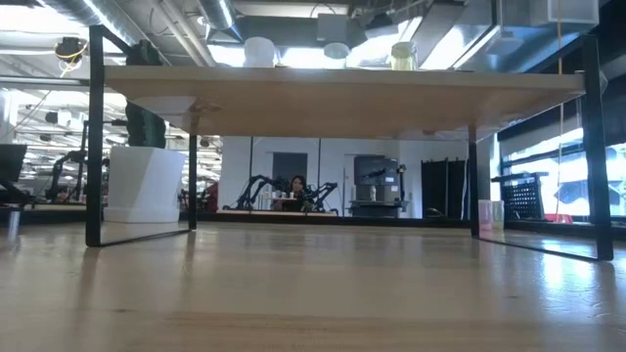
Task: Pick and place medicine bottles onto shelf by color
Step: Put the bottom pink pill bottle on the shelf aligned with the other pink pill bottle
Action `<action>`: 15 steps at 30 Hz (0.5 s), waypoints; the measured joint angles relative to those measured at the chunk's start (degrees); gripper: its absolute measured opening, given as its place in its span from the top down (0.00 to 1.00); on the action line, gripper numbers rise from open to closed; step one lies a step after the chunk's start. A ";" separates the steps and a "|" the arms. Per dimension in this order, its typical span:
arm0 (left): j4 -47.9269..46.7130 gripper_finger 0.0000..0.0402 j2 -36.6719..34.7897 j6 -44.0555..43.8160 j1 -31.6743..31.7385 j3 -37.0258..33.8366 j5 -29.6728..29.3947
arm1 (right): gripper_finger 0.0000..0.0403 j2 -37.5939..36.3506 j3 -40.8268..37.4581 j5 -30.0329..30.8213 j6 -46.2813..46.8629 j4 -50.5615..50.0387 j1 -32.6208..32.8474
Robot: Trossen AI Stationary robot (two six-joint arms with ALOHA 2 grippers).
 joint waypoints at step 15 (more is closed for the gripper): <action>-9.40 0.77 0.00 -14.96 0.90 -5.24 0.08 | 0.49 0.00 0.00 -0.09 0.02 0.30 -0.95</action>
